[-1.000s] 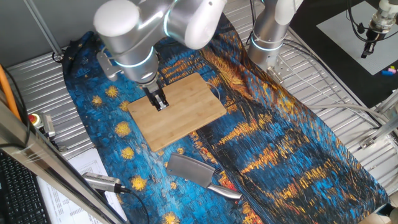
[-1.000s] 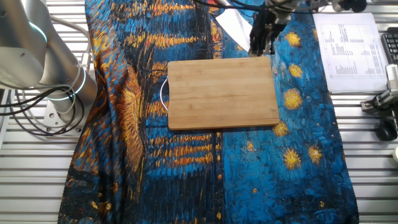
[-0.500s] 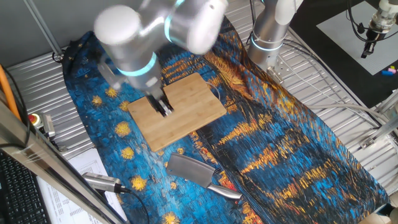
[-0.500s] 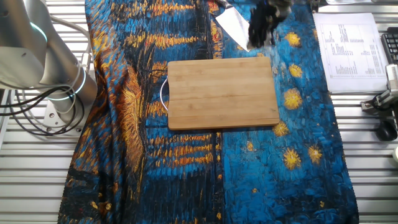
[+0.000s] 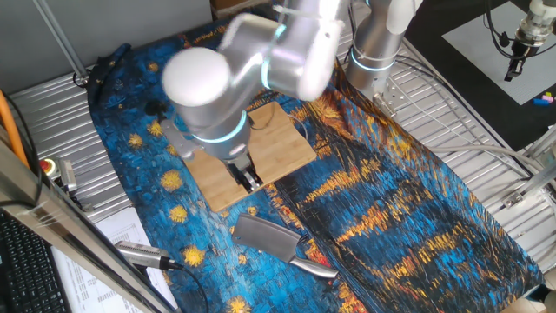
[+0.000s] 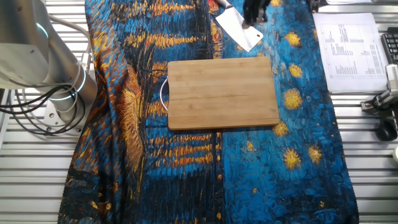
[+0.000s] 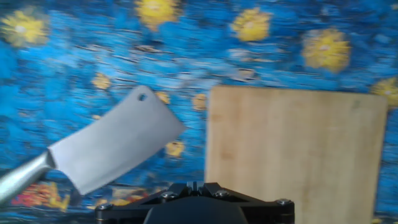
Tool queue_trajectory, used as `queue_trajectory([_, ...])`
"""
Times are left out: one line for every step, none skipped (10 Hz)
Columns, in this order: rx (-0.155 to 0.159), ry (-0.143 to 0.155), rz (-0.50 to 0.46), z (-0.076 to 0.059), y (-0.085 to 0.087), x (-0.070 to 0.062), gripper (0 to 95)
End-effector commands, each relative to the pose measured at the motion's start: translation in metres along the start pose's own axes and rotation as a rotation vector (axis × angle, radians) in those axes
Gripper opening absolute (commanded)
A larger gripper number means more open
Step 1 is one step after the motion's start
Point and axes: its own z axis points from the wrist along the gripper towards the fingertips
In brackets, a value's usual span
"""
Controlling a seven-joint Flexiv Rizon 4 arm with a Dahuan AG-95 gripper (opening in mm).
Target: Put the knife on the cutting board
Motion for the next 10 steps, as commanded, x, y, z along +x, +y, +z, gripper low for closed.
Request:
queue_trajectory([0.011,0.017,-0.352,0.000,-0.001,0.000,0.0])
queue_trajectory([0.040,0.018,-0.506,0.000,-0.001,0.000,0.0])
queue_trajectory([0.066,0.016,-0.683,0.000,-0.001,0.000,0.0])
queue_trajectory([0.062,0.019,-0.775,0.000,-0.001,0.000,0.0])
queue_trajectory([0.057,0.020,-0.855,0.000,-0.001,0.000,0.0])
queue_trajectory([0.012,-0.011,-1.015,0.001,0.006,-0.001,0.0])
queue_trajectory([0.013,-0.021,-1.142,0.003,0.015,-0.001,0.0])
queue_trajectory([0.021,-0.031,-1.228,0.006,0.025,-0.001,0.0])
queue_trajectory([0.032,-0.041,-1.272,0.008,0.035,0.000,0.0])
queue_trajectory([0.041,-0.049,-1.291,0.011,0.044,0.000,0.0])
